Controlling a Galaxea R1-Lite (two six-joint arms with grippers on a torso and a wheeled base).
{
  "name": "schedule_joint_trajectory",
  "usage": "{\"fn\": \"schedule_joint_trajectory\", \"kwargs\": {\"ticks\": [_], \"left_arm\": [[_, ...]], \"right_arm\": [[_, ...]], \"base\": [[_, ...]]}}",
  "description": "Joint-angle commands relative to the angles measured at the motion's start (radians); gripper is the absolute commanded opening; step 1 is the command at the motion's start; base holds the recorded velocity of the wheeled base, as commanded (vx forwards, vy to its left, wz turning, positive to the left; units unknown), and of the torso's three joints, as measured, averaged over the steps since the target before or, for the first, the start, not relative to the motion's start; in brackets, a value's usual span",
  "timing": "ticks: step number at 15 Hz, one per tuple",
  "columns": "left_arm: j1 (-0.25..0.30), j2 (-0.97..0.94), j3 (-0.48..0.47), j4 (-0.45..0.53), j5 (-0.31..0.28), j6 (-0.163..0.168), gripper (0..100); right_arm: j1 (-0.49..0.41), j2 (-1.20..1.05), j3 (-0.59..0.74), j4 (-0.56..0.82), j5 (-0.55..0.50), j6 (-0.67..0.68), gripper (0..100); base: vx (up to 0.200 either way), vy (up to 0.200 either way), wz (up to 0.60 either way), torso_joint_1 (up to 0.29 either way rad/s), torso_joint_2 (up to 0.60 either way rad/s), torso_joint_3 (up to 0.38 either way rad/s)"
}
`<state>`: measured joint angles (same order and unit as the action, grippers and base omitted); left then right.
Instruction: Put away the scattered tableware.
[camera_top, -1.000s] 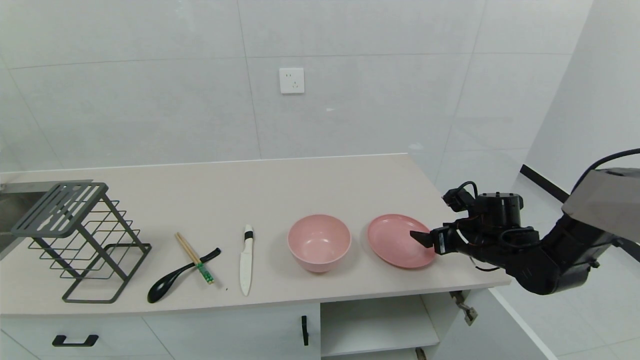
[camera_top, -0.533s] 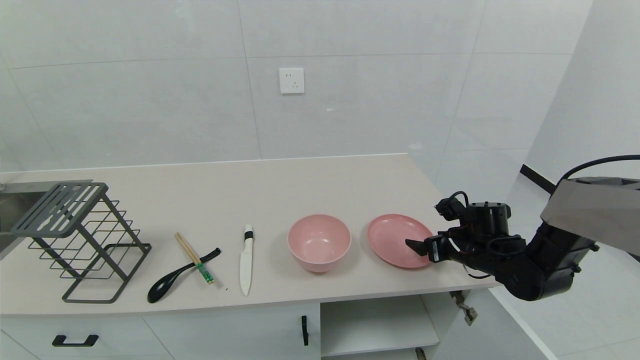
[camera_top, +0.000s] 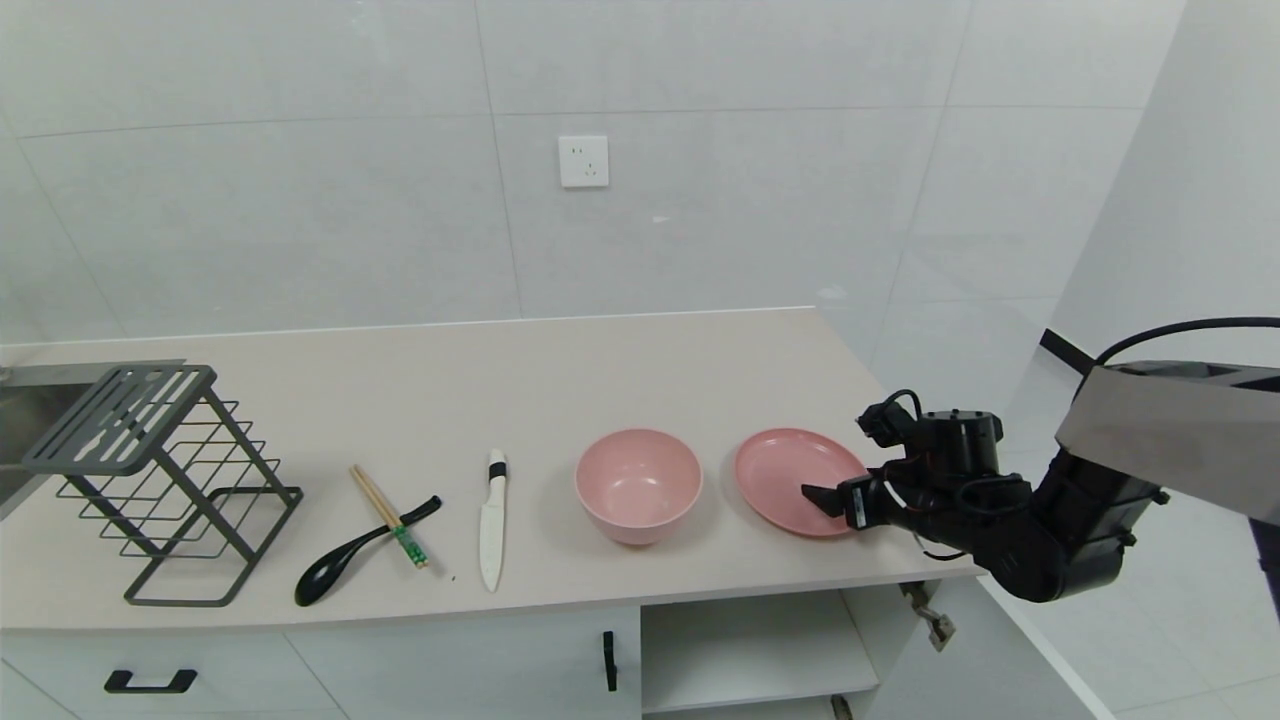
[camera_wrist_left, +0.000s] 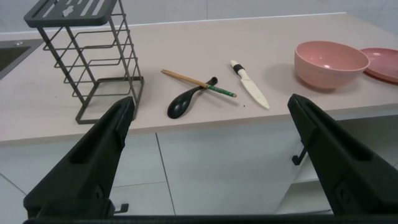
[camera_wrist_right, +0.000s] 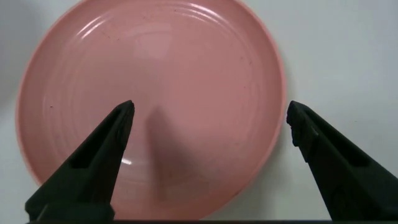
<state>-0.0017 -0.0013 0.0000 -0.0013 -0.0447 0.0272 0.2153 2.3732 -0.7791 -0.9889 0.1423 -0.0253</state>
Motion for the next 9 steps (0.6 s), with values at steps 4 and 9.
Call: {"fn": "schedule_joint_trajectory", "kwargs": {"ticks": [4, 9], "left_arm": [[0.000, 0.001, 0.000, -0.002, 0.000, 0.000, 100], [0.000, 0.001, 0.000, -0.002, 0.000, 0.000, 100]], "right_arm": [[0.003, 0.023, 0.001, 0.004, -0.053, 0.013, 0], [-0.014, 0.015, 0.000, -0.014, -0.109, 0.058, 0]], "base": [[0.000, 0.000, 0.00, 0.000, 0.00, 0.000], [0.000, 0.000, 0.00, 0.000, 0.00, 0.000]]}}
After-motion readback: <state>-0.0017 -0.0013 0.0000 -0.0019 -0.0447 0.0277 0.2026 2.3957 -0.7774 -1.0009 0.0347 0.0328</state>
